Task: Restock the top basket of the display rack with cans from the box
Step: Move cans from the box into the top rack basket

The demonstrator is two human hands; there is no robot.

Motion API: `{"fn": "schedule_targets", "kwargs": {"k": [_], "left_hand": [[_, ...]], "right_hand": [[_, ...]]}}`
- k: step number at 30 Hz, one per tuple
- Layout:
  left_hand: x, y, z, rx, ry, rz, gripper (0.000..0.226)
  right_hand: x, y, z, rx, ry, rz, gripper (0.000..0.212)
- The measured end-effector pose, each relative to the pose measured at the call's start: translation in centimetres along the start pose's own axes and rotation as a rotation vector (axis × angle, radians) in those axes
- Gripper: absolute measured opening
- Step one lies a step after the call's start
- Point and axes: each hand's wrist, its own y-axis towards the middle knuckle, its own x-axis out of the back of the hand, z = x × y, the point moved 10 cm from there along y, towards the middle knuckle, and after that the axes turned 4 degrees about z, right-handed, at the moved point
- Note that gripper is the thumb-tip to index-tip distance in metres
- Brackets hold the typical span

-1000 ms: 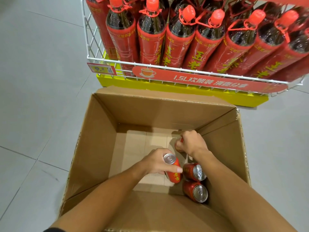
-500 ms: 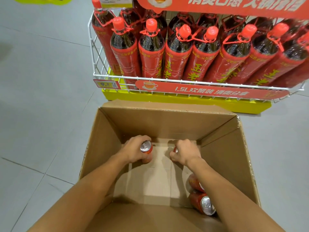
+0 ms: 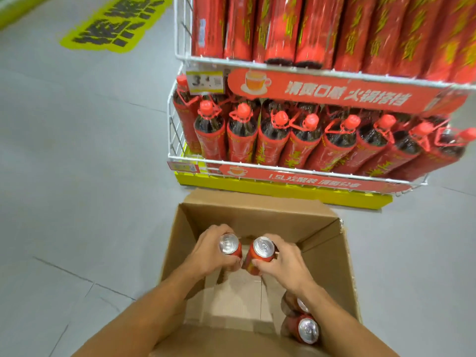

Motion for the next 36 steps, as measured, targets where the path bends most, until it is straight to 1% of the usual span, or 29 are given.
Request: {"fn": "schedule_targets", "kwargs": {"k": [3,7,9,13,16,18,21,25,28,32,36], "left_hand": [[6.9,-3.7,-8.4,-0.079,-0.039,-0.027,0.059],[17.7,-8.7,-21.6,-0.138,-0.13,-0.047,0.06],[23.5,-11.3,-28.6,-0.172,-0.174,-0.048,0.063],[35.5,-16.5,-43.9,-0.285,-0.237,-0.098,0.062],[43.4,-20.5,-55.4,-0.386,-0.22,-0.127,0.056],[47.8,-22.7,-62.2,-0.442,-0.204,-0.16,0.052],[52.7,-25.0,-70.6,-0.521,-0.175,-0.224,0.05],[56.6,-25.4,-78.0,-0.575,-0.182,-0.311,0.048],[58.7,-23.9,-81.7,-0.583,-0.189,-0.393,0.046],[61.3,-19.8,-85.3,-0.533,-0.264,-0.502,0.061],[64.9,-15.9,-87.5,-0.465,-0.344,-0.601,0.053]], "right_hand": [[5.7,-3.8,8.1,0.071,0.055,-0.02,0.057],[15.9,-9.3,22.5,0.155,0.06,-0.05,0.054],[21.8,-12.2,30.7,0.222,0.031,-0.096,0.054],[33.8,-18.4,46.3,0.357,0.024,-0.205,0.061],[41.9,-22.7,56.4,0.438,0.031,-0.284,0.057],[46.6,-25.2,61.8,0.484,0.048,-0.308,0.055],[52.5,-27.4,67.6,0.515,0.072,-0.341,0.053],[58.9,-28.0,72.2,0.565,0.119,-0.393,0.05],[63.0,-26.7,74.6,0.609,0.123,-0.389,0.045],[68.3,-22.7,76.8,0.631,0.133,-0.38,0.05],[72.6,-17.1,79.7,0.651,0.16,-0.366,0.048]]}}
